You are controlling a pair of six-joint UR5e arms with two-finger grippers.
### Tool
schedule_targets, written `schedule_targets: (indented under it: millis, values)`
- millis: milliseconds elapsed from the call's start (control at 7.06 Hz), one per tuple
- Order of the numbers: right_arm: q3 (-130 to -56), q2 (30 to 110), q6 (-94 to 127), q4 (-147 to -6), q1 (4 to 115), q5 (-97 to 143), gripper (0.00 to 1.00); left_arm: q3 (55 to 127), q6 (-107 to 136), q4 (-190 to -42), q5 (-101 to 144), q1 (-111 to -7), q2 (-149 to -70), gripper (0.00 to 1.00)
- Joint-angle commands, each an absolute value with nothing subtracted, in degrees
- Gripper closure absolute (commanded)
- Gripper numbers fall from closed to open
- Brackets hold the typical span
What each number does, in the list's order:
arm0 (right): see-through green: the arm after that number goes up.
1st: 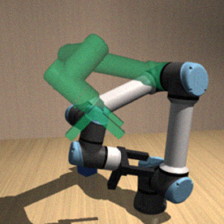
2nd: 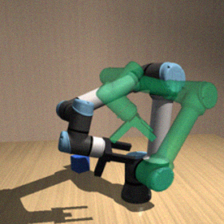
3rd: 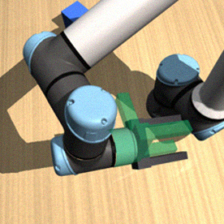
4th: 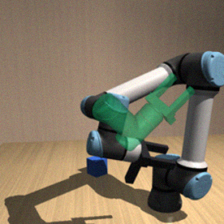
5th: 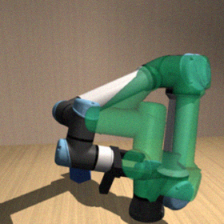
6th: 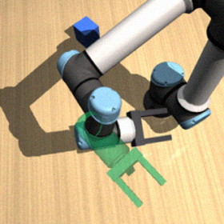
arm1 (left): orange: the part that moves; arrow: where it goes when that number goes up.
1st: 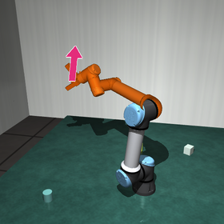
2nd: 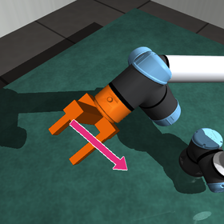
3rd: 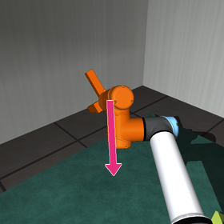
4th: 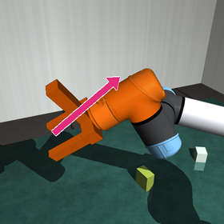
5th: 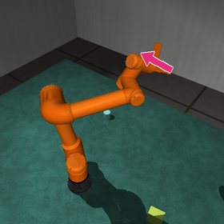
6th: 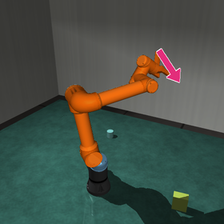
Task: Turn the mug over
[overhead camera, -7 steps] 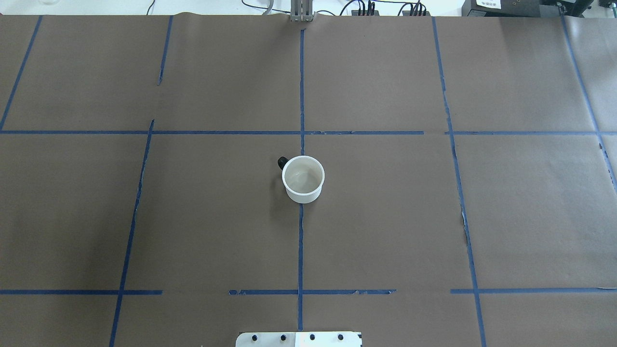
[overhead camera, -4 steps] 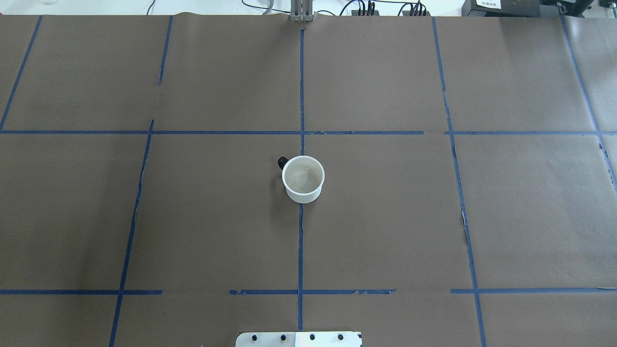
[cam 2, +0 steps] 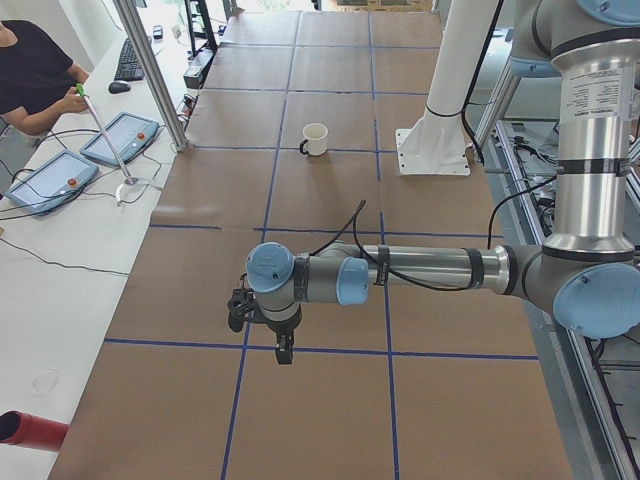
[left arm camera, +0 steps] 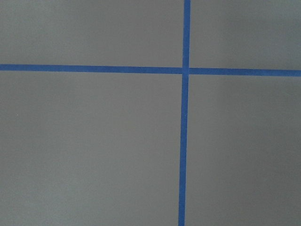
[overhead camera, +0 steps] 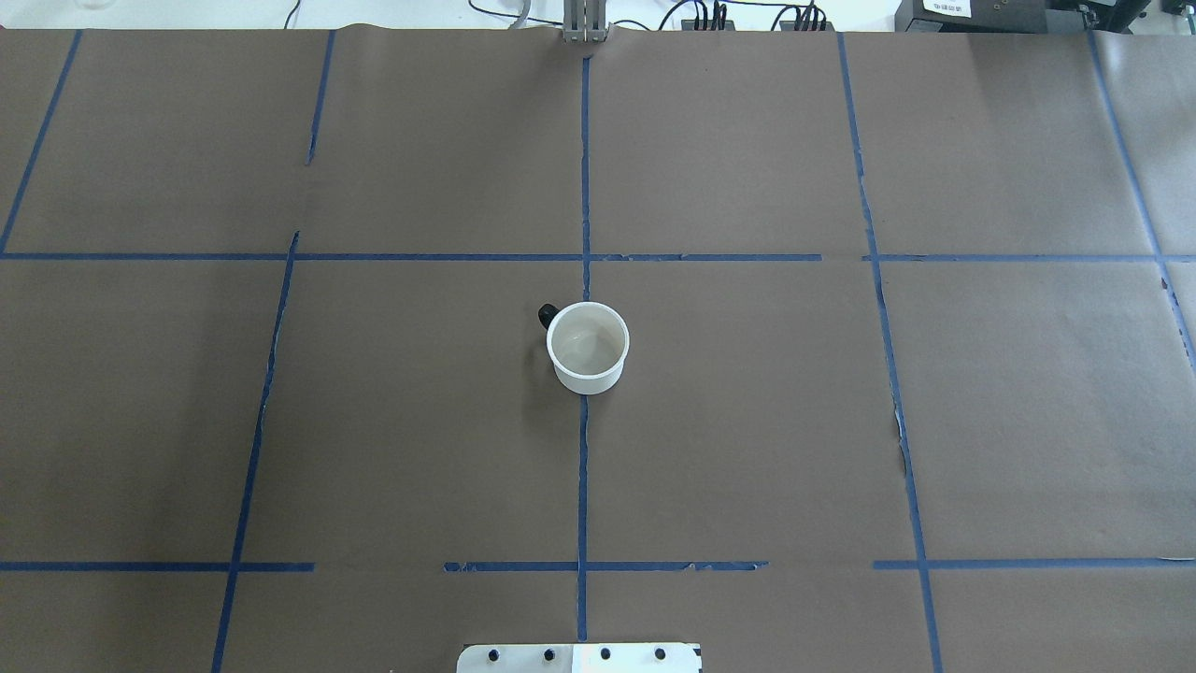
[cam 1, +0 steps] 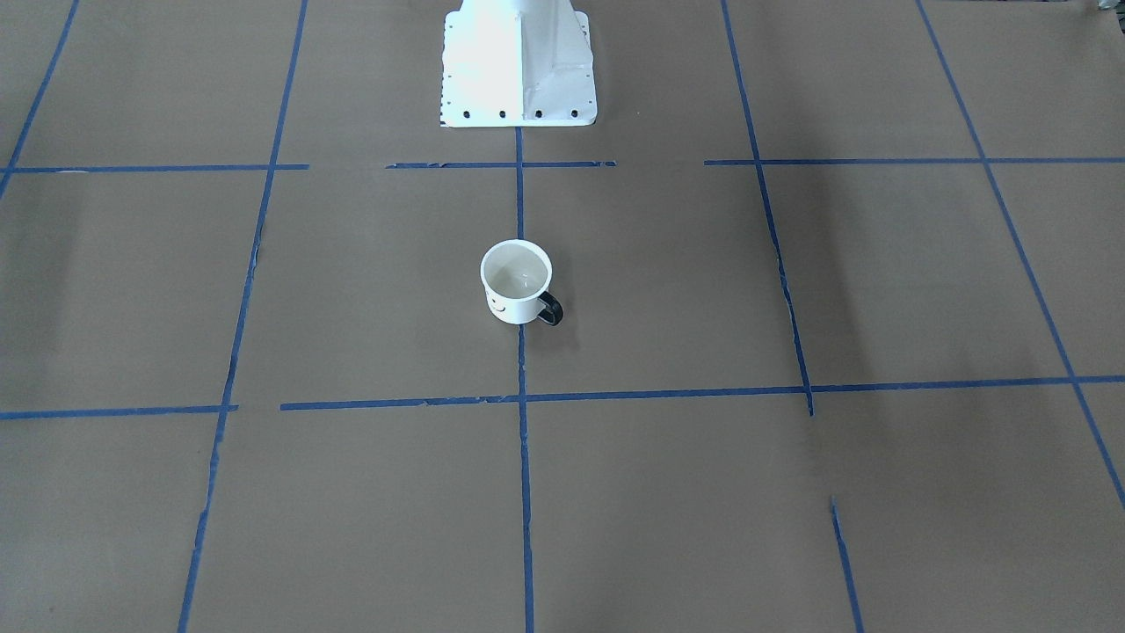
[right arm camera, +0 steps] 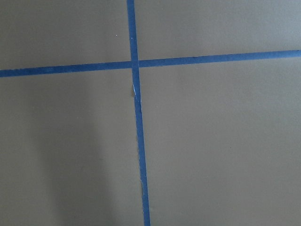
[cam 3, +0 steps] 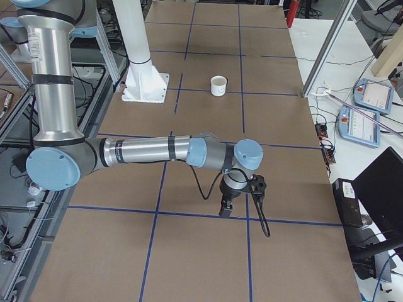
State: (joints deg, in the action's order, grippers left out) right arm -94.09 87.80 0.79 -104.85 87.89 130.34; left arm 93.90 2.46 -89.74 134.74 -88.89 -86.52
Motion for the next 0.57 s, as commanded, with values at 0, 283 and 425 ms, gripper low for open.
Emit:
schedule_targets:
  millis: [0,283,425]
  values:
    - [-94.04,87.80,0.79,-104.85,87.89,130.34,0.00,94.57,2.46,-88.34,134.74,-89.21,-86.48,0.00]
    - [-94.04,87.80,0.79,-104.85,87.89,130.34,0.00,94.49,1.24,-87.54,134.74,-90.26,-86.66,0.00]
    - [-94.04,87.80,0.79,-104.85,87.89,130.34,0.00,94.48,1.23,-87.54,134.65,-90.35,-86.66,0.00]
